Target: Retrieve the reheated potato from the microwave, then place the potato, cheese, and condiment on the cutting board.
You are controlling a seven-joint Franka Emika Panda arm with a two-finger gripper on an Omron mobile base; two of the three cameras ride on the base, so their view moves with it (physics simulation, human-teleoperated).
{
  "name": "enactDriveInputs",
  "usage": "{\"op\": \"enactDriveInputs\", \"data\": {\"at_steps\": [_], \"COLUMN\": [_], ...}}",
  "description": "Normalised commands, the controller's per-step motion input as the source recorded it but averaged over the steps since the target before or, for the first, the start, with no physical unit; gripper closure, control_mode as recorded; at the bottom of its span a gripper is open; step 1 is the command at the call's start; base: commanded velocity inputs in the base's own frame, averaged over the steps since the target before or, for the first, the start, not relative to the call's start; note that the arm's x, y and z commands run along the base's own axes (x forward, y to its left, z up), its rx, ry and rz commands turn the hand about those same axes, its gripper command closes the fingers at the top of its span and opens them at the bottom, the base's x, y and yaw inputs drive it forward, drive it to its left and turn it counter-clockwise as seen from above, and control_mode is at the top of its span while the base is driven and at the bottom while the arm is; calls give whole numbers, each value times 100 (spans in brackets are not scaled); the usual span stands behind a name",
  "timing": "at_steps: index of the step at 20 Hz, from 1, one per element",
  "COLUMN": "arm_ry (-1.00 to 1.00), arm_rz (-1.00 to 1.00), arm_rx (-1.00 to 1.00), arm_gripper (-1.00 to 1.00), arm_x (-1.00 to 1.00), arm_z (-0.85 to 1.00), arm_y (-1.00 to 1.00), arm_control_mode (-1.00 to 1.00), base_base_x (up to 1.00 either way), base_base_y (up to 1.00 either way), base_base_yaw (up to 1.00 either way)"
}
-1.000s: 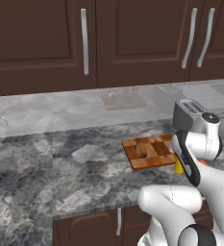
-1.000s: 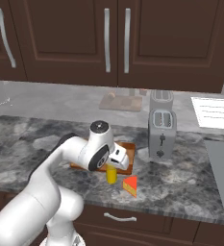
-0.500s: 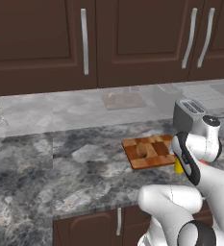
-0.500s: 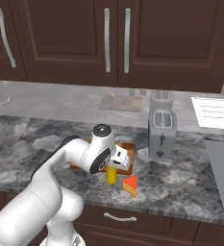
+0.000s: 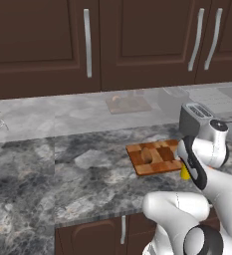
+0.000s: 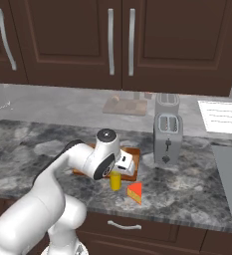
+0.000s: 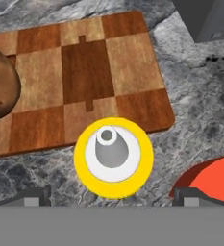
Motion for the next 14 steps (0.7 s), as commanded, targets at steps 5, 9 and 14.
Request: {"op": "enactDriveInputs", "data": {"at_steps": [5,9,14], "arm_ry": [-1,0,-1], "arm_rz": [0,0,0], "arm_rx": [0,0,0], "arm_gripper": [-100,-100,-100], "arm_x": [11,11,10], "arm_z": [-4,-8,-9], "arm_y": [1,0,0], "arm_control_mode": [-100,-100,-100], "base_base_x": [0,0,0], "base_base_y": [0,0,0], "base_base_yaw": [0,0,0]}}
